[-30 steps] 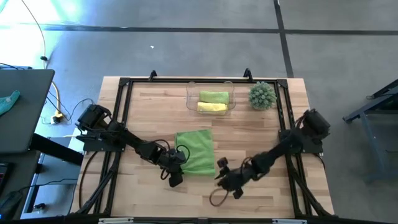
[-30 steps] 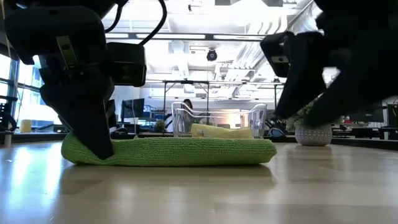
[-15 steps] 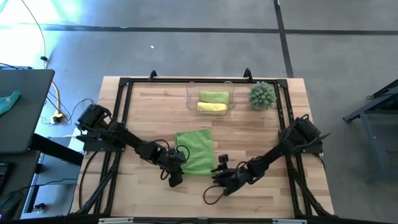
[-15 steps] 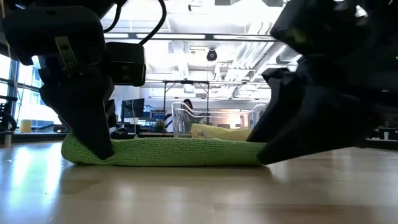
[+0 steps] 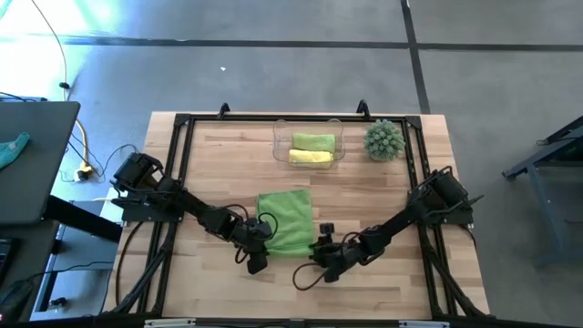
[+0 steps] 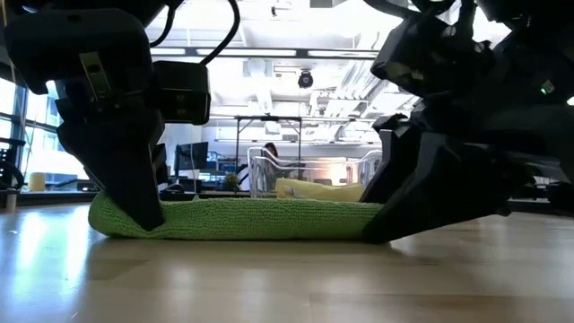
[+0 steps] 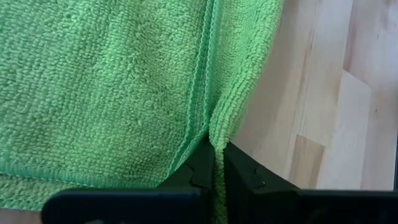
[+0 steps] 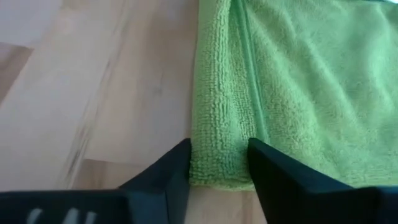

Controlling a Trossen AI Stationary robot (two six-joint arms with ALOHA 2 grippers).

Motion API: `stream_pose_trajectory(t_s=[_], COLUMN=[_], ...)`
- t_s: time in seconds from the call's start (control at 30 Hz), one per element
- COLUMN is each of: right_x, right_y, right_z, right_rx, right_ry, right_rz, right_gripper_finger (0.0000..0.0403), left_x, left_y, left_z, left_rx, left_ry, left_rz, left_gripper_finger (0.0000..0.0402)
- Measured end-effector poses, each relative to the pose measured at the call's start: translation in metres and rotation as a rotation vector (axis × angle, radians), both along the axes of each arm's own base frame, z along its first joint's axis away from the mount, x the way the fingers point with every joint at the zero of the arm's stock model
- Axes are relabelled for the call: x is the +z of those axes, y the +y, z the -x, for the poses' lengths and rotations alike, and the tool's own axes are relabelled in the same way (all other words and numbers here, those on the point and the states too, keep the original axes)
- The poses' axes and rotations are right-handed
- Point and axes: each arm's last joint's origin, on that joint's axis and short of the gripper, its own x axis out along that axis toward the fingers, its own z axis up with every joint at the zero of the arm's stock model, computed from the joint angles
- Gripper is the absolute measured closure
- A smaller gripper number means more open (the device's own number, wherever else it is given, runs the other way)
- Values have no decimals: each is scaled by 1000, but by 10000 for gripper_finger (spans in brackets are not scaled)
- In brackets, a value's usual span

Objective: Roll microfiber towels into tight, uniform cylinder then place into a basket
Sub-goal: Roll the green microfiber towel

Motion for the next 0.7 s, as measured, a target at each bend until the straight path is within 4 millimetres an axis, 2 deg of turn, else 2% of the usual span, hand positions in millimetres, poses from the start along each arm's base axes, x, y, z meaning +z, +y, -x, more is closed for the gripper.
stream_pose_trajectory(t_s=[0.27,0.4,0.53,0.7], right_x=[1,1,-3,-6], right_y=[-12,-28,-44,-58], right_z=[-12,-19,-22,-20], right_rx=[-7,0,34,5], right_ry=[65,142,184,200], right_rz=[-296,-473,-655,-810], right_gripper_finger=[390,385,399,397], left_x=[0,1,2,8], left_y=[0,-2,-6,-8], left_z=[0,1,2,4], left_rx=[23,22,29,8], left_ry=[4,-1,-2,26], left_rz=[16,7,16,139], left_gripper_finger=[392,392,392,389])
